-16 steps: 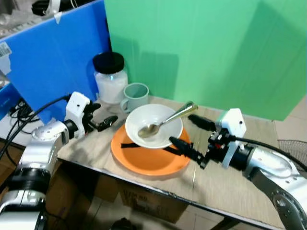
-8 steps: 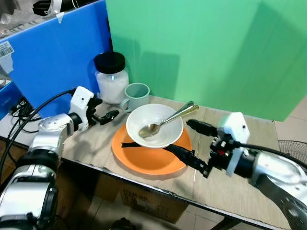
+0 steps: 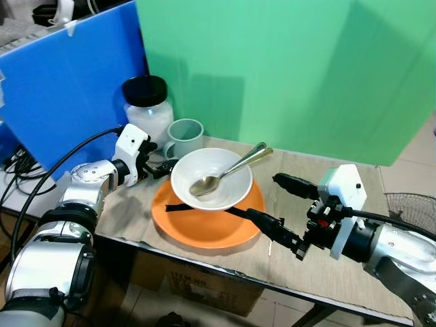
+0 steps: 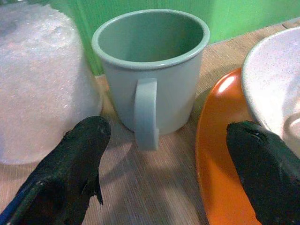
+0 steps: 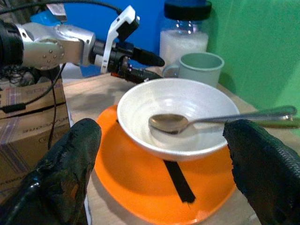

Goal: Setting the table

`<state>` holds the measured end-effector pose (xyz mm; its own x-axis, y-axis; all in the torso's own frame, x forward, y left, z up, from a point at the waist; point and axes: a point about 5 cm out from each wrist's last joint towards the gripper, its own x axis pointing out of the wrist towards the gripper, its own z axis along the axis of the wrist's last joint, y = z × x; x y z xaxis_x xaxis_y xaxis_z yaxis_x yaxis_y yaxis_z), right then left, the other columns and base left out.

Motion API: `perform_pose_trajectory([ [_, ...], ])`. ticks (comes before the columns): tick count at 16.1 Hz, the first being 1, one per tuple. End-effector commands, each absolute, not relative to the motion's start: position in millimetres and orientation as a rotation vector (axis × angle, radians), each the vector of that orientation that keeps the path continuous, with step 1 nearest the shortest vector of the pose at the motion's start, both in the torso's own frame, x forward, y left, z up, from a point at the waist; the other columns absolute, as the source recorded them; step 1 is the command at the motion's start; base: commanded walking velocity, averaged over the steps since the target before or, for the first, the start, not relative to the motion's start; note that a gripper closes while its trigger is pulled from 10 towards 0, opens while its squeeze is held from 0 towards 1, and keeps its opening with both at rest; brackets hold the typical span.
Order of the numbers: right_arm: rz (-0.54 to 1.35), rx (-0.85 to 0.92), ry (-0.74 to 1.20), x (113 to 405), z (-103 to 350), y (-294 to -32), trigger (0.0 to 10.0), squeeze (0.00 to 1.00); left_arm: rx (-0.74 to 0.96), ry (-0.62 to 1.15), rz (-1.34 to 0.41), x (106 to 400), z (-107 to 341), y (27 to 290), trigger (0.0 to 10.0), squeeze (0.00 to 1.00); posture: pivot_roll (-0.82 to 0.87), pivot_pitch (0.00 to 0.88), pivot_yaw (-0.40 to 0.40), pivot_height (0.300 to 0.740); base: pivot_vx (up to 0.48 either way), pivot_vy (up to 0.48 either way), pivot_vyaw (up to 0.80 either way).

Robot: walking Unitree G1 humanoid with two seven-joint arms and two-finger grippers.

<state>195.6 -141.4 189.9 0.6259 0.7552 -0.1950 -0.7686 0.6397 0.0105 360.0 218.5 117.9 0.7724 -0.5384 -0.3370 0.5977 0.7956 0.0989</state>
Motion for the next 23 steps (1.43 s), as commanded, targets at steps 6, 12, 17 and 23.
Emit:
perform_pose_trajectory([
  [6, 0.894, -0.083, 0.196, 186.6, 194.4, -140.1, 10.0, 0.00, 0.235, 0.311, -0.613, 363.3, 119.1, 215.3, 0.0, 0.00, -0.05, 0.000, 0.045, 0.727, 0.000, 0.000, 0.00],
  [12, 0.903, -0.085, 0.212, 185.7, 193.7, -138.7, 10.0, 0.00, 0.231, 0.315, -0.608, 362.6, 117.5, 216.2, 0.0, 0.00, -0.05, 0.000, 0.041, 0.727, 0.000, 0.000, 0.00],
  [17, 0.906, -0.088, 0.217, 186.0, 193.6, -138.2, 10.0, 0.00, 0.227, 0.315, -0.606, 362.7, 117.8, 216.6, 0.0, 0.00, -0.05, 0.000, 0.041, 0.727, 0.000, 0.000, 0.00],
  [23, 0.908, -0.091, 0.219, 185.8, 193.5, -138.3, 10.0, 0.00, 0.224, 0.315, -0.602, 362.7, 117.5, 216.5, 0.0, 0.00, -0.06, 0.000, 0.042, 0.727, 0.000, 0.000, 0.00],
])
